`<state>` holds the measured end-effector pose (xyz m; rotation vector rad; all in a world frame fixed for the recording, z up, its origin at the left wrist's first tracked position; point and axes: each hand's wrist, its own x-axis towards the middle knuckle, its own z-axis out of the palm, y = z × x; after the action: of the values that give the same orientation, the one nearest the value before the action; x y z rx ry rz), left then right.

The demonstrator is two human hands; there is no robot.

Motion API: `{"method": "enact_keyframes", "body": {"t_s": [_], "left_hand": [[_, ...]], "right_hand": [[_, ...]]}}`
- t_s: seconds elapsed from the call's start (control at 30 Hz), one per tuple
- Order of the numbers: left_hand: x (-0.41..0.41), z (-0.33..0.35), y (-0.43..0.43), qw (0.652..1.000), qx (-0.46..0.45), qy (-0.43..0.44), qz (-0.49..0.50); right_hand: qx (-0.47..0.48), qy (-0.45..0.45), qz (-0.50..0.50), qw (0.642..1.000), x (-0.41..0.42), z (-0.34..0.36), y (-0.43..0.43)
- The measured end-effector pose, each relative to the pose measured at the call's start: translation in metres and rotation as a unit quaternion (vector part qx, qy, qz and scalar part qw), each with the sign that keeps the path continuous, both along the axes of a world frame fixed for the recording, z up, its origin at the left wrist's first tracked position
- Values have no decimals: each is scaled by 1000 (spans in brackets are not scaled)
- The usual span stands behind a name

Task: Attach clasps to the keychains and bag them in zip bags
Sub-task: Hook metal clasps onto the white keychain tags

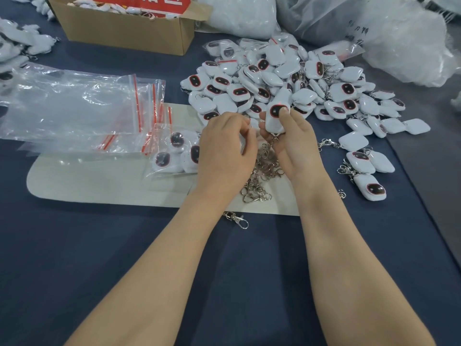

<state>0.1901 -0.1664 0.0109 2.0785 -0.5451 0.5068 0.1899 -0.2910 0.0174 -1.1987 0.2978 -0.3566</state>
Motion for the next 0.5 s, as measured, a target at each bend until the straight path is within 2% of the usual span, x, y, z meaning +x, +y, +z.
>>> {"method": "enact_keyframes", "body": {"t_s": [0.2, 0.37, 0.5], "left_hand": [[0, 1, 0, 1000, 4, -4, 5], [-2, 3, 2, 998, 45, -16, 39], [-3, 2, 2, 991, 108, 10, 79]], "right_hand": [[55, -24, 22, 998, 2, 2, 2], [-12, -28, 43, 999, 0, 3, -2], [-74, -20, 5, 997, 1, 3, -1]]}}
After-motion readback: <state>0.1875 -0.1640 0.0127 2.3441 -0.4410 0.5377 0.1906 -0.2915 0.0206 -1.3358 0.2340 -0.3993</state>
